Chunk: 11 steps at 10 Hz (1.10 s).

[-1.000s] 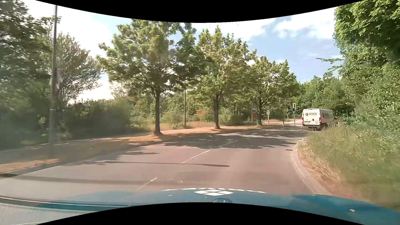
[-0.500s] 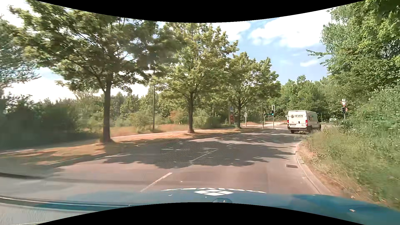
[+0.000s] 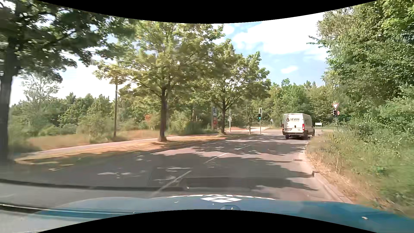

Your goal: Follow the waypoints while adhering to traffic rules and regulations

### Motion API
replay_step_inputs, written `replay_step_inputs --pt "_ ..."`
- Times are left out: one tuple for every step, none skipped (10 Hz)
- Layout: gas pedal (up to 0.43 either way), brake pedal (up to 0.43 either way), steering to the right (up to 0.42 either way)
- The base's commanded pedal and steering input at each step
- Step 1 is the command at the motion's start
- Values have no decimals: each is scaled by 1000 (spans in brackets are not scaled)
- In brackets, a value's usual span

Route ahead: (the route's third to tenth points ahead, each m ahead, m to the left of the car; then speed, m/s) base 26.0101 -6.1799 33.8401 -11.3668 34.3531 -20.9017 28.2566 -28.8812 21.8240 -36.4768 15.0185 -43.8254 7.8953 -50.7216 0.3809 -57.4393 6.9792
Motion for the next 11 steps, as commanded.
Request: replay_step_inputs --pt "130 0 159" --pt "118 0 154" --pt "98 0 150" --pt "67 0 148" --pt "67 0 148" --pt "87 0 148" --pt "98 0 148" --pt "98 0 147" --pt "130 0 146" --pt "130 0 144" --pt "130 0 142"
